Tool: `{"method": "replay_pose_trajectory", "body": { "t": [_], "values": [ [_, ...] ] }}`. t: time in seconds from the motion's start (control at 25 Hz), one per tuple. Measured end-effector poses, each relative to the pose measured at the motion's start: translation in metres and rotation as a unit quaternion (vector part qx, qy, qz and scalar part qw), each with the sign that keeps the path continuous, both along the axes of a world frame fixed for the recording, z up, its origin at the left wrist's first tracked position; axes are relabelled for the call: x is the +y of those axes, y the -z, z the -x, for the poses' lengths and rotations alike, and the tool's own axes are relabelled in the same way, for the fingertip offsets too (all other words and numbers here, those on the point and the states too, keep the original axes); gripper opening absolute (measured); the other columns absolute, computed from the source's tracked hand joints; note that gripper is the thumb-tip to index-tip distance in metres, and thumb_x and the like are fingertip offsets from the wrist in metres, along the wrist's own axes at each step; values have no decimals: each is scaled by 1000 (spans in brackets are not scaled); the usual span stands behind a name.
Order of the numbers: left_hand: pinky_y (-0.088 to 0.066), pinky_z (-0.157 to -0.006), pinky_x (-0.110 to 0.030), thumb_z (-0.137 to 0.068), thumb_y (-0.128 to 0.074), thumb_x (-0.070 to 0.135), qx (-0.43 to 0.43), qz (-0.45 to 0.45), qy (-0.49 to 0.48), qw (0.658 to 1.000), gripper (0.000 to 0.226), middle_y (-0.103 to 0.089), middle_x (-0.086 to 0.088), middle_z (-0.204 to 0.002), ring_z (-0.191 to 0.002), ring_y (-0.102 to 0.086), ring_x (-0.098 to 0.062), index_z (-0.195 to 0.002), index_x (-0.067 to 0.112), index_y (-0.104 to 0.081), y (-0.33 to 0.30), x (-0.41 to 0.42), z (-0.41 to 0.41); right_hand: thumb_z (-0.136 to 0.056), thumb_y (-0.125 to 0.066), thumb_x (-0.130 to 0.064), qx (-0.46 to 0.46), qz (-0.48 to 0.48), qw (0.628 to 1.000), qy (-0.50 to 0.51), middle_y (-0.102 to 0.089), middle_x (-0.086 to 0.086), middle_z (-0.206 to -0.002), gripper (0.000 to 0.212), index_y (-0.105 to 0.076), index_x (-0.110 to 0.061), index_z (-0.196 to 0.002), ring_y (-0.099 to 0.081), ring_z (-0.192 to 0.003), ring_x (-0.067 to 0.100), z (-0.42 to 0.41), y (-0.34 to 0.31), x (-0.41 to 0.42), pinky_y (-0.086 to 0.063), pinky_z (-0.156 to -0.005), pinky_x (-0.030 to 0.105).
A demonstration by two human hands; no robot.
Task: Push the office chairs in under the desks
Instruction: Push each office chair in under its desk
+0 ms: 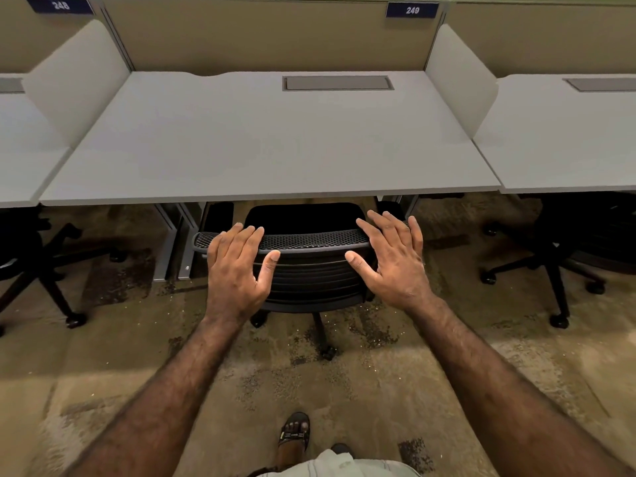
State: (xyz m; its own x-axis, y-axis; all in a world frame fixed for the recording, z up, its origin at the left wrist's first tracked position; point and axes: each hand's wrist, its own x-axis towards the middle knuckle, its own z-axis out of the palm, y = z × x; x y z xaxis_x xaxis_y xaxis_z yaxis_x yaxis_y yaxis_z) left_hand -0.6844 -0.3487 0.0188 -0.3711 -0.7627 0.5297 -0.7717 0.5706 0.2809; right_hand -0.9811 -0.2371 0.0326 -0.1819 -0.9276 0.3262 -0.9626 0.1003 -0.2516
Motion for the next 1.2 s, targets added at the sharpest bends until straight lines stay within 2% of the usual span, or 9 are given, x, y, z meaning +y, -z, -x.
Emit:
{"method": "replay_pose_trajectory", "body": {
  "t": [0.28,0.44,0.6,0.88,1.2],
  "values": [
    [-31,-121,-47,-107,-48,52,0,5,-3,1000,56,-64,-9,-141,-138,-53,-29,-143,11,-60,4,-22,5,-101,-37,-79,1,-32,999,-9,-32,-6,-173,76,-42,-35,-162,-11,-166,16,11,-5,-32,11,-134,51],
    [-29,-124,-46,-107,-48,53,-9,2,-3,1000,58,-63,-10,-144,-143,-50,-29,-145,10,-59,3,-40,6,-99,-38,-81,8,-43,999,-10,-34,-3,-171,78,-42,-35,-162,-16,-164,18,15,-7,-57,14,-133,46],
    [-21,-130,-47,-107,-44,58,-21,-21,-5,1000,63,-61,-10,-148,-149,-45,-28,-147,11,-58,-1,-63,2,-97,-37,-85,2,-64,998,-11,-33,-1,-171,82,-40,-35,-162,-14,-164,20,12,-5,-85,13,-133,49],
    [0,-134,-45,-104,-28,73,-74,-105,1,992,76,-44,-7,-164,-163,-19,-23,-154,19,-47,-16,-113,-13,-92,-31,-92,12,-94,995,-24,-31,1,-173,93,-32,-35,-165,-13,-165,23,1,-6,-136,14,-133,51],
    [8,-134,-49,-98,-21,79,-107,-177,31,978,88,-30,-6,-172,-165,-6,-22,-159,19,-40,-34,-155,-24,-91,-33,-90,21,-112,993,-17,-35,4,-170,95,-30,-31,-166,-19,-163,25,-13,-7,-162,9,-134,51]
  ]
}}
